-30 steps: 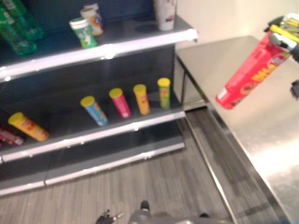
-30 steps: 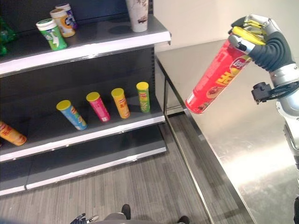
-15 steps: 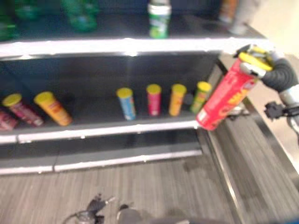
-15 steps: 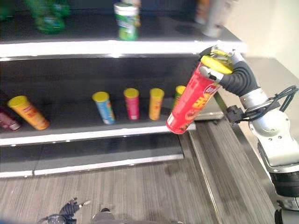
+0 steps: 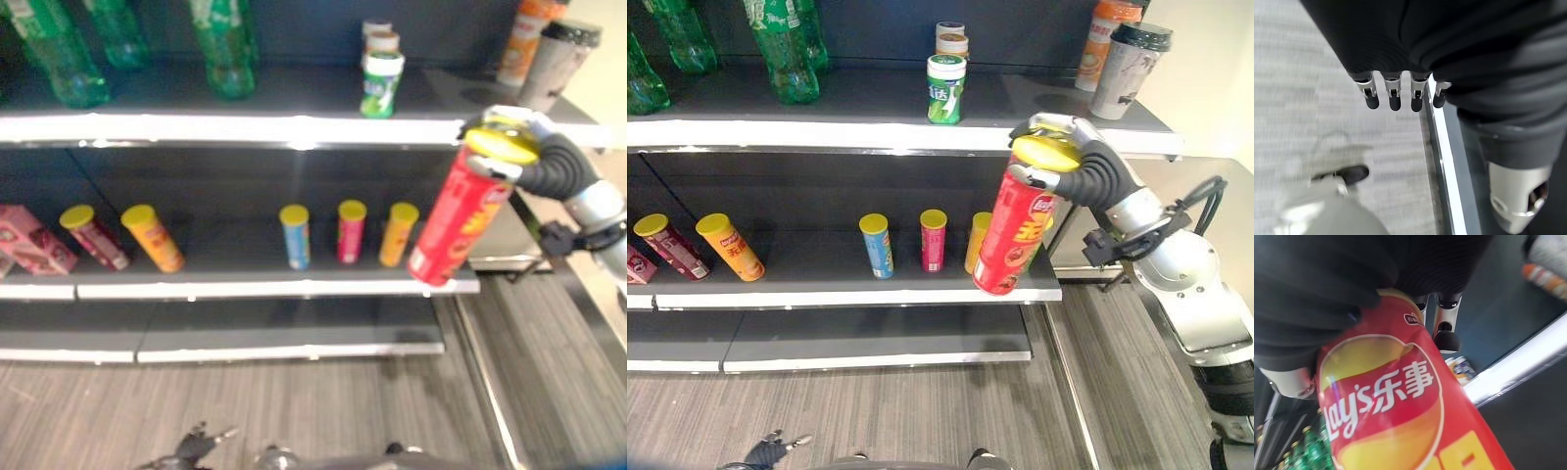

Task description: Put the goods on the table back onto the shelves and tidy them up.

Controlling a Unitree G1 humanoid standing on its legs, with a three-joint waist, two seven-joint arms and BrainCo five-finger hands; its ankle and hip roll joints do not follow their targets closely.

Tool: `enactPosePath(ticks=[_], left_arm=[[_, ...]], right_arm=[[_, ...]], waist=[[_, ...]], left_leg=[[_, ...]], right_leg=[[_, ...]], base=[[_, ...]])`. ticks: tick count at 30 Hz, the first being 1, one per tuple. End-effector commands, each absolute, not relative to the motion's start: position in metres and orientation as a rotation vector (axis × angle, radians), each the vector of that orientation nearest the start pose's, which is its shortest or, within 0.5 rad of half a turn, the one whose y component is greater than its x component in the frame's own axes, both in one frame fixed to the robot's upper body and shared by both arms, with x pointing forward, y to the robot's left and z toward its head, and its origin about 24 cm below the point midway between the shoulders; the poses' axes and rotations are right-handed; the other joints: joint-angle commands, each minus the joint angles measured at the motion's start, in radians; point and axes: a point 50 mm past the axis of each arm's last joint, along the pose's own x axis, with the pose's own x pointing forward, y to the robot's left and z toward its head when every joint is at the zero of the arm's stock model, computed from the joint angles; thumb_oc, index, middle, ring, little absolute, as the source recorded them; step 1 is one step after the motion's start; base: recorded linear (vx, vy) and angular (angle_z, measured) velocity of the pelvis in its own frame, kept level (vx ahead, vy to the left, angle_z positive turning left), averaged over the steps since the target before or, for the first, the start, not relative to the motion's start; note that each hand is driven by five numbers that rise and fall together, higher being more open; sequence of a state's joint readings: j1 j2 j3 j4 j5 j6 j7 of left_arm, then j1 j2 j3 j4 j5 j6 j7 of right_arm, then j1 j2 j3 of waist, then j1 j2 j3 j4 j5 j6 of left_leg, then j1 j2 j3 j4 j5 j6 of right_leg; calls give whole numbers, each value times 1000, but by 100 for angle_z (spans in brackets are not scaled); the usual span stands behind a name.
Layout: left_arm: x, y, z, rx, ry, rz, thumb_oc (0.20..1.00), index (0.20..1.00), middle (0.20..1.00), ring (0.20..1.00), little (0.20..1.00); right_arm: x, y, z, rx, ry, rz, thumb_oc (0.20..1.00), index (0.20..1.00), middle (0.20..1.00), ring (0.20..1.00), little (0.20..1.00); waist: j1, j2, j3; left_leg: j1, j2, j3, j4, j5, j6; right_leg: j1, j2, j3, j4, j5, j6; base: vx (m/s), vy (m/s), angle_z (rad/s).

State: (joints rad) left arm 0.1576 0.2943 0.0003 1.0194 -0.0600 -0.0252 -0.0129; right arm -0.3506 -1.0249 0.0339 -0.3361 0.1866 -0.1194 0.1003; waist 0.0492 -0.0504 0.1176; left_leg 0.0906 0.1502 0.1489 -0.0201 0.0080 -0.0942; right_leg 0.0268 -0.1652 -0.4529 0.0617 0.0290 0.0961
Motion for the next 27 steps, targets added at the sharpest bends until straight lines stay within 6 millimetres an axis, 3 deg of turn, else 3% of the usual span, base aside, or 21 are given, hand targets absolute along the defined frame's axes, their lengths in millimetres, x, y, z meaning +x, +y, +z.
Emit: enactPosePath(ticks=[1, 3, 5, 6, 7, 8, 9, 10, 11, 12, 13, 14, 15, 16, 17, 18, 19, 21, 23, 24, 27], left_arm=[[70, 280, -141, 237, 1106, 221, 1000, 1000, 1000, 1000, 1000], [71, 277, -141, 228, 1101, 216, 1000, 1000, 1000, 1000, 1000], [67, 274, -144, 211, 1112, 223, 1000, 1000, 1000, 1000, 1000], [67, 274, -144, 210, 1112, 224, 1000, 1000, 1000, 1000, 1000], [69, 275, -143, 218, 1106, 235, 1000, 1000, 1000, 1000, 1000], [69, 275, -143, 218, 1105, 235, 1000, 1000, 1000, 1000, 1000], [75, 277, -141, 224, 1087, 244, 1000, 1000, 1000, 1000, 1000], [75, 277, -141, 223, 1088, 244, 1000, 1000, 1000, 1000, 1000], [81, 279, -139, 238, 1068, 240, 1000, 1000, 1000, 1000, 1000], [81, 279, -139, 238, 1069, 240, 1000, 1000, 1000, 1000, 1000], [86, 280, -136, 259, 1052, 228, 1000, 1000, 1000, 1000, 1000], [86, 280, -136, 260, 1053, 227, 1000, 1000, 1000, 1000, 1000], [91, 279, -135, 281, 1040, 196, 1000, 1000, 1000, 1000, 1000], [91, 279, -135, 282, 1041, 195, 1000, 1000, 1000, 1000, 1000], [95, 282, -133, 318, 1040, 167, 1000, 1000, 1000, 1000, 1000], [99, 283, -132, 344, 1038, 146, 1000, 1000, 1000, 1000, 1000], [102, 290, -127, 388, 1028, 137, 1000, 1000, 1000, 1000, 1000], [99, 294, -126, 392, 1036, 146, 1000, 1000, 1000, 1000, 1000], [94, 304, -124, 373, 1047, 209, 1000, 1000, 1000, 1000, 1000], [94, 304, -124, 373, 1047, 209, 1000, 1000, 1000, 1000, 1000], [82, 307, -128, 381, 1099, 227, 1000, 1000, 1000, 1000, 1000]], right_arm=[[245, -172, 287, -939, -885, 427, 200, 200, 200, 200, 200], [246, -169, 285, -950, -872, 446, 200, 200, 200, 200, 200], [249, -156, 275, -937, -847, 533, 200, 200, 200, 200, 200], [249, -156, 275, -937, -848, 535, 200, 200, 200, 200, 200], [252, -150, 270, -955, -834, 565, 200, 200, 200, 200, 200], [252, -149, 271, -955, -835, 565, 200, 200, 200, 200, 200], [256, -147, 267, -961, -814, 580, 200, 200, 200, 200, 200], [256, -146, 267, -961, -814, 581, 200, 200, 200, 200, 200], [258, -147, 261, -938, -794, 581, 200, 200, 200, 200, 200], [258, -147, 261, -938, -793, 581, 200, 200, 200, 200, 200], [258, -151, 257, -920, -778, 559, 200, 200, 200, 200, 200], [258, -152, 256, -920, -777, 558, 200, 200, 200, 200, 200], [255, -156, 255, -929, -770, 538, 200, 200, 200, 200, 200], [255, -156, 255, -929, -769, 537, 200, 200, 200, 200, 200], [254, -163, 253, -940, -752, 506, 200, 200, 200, 200, 200], [254, -169, 248, -943, -725, 478, 200, 200, 200, 200, 200], [256, -170, 239, -942, -696, 458, 200, 200, 200, 200, 200], [257, -167, 236, -929, -696, 463, 200, 200, 200, 200, 200], [260, -166, 232, -918, -700, 429, 200, 200, 200, 200, 200], [260, -166, 232, -918, -701, 429, 200, 200, 200, 200, 200], [264, -174, 230, -916, -680, 370, 200, 200, 200, 200, 200]], waist=[[69, -59, -6], [67, -53, 2], [66, -38, 4], [66, -37, 4], [55, -33, -1], [53, -34, -3], [34, -26, -15], [34, -24, -17], [14, 0, -32], [14, 2, -33], [4, 27, -43], [4, 26, -43], [-10, 44, -61], [-8, 43, -61], [-11, 46, -73], [-14, 49, -74], [-8, 23, -56], [0, 16, -48], [-4, 29, -21], [-5, 28, -22], [-7, 28, -16]], left_leg=[[-69, -130, 4, 52, -38, 15], [-88, -114, 19, 95, -47, 2], [-84, -32, 35, 111, -49, -20], [-83, -31, 36, 111, -49, -20], [-66, 59, 11, 87, -17, -33], [-69, 58, 10, 84, -13, -32], [-52, 154, 4, 67, 52, -40], [-51, 156, 4, 63, 54, -42], [-35, 242, 9, 48, 158, -69], [-33, 244, 9, 43, 161, -70], [-25, 270, -17, 33, 209, -109], [-25, 270, -19, 32, 209, -110], [-16, 256, -13, 4, 143, -130], [-15, 254, -12, 4, 142, -129], [-3, 229, 19, -28, 71, -137], [9, 193, 27, -46, 20, -131], [36, 99, 35, -60, -41, -83], [49, 61, 53, -66, -56, -59], [63, 12, 72, -67, -70, -21], [62, 12, 71, -67, -70, -20], [52, -26, 48, -67, -67, 4]], right_leg=[[36, 11, 24, -72, -24, 8], [47, 5, 15, -80, -21, 8], [45, -24, 31, -85, -9, 22], [45, -24, 32, -84, -9, 22], [15, -67, 46, -69, -4, 34], [11, -68, 45, -69, -2, 34], [-27, -114, 51, -45, 2, 55], [-30, -112, 52, -41, 0, 54], [-52, -156, 47, -14, 5, 83], [-52, -154, 46, -11, 2, 82], [-56, -194, 54, 4, 19, 112], [-55, -195, 53, 6, 18, 112], [-43, -245, 46, 12, 39, 141], [-43, -246, 46, 12, 39, 142], [-42, -286, 36, 10, 58, 163], [-36, -325, 38, 20, 100, 166], [-61, -412, 60, 74, 260, 166], [-74, -455, 29, 81, 314, 166], [-114, -436, 15, 168, 265, 144], [-116, -438, 16, 170, 263, 144], [-113, -334, 15, 177, 190, 126]], base=[[-126, 104, -5], [-99, 106, 19], [-103, 235, 27], [-159, 385, 7], [-100, 225, -10], [-182, 487, -29], [-83, 257, -30], [-114, 589, -19], [-30, 323, -10], [-12, 710, -6], [22, 378, -4], [76, 706, 3], [58, 327, 10], [86, 523, 29], [64, 397, 38], [75, 679, 60], [66, 678, 48], [6, 438, 18], [-26, 446, -17], [-35, 370, 8], [56, 218, 26]])
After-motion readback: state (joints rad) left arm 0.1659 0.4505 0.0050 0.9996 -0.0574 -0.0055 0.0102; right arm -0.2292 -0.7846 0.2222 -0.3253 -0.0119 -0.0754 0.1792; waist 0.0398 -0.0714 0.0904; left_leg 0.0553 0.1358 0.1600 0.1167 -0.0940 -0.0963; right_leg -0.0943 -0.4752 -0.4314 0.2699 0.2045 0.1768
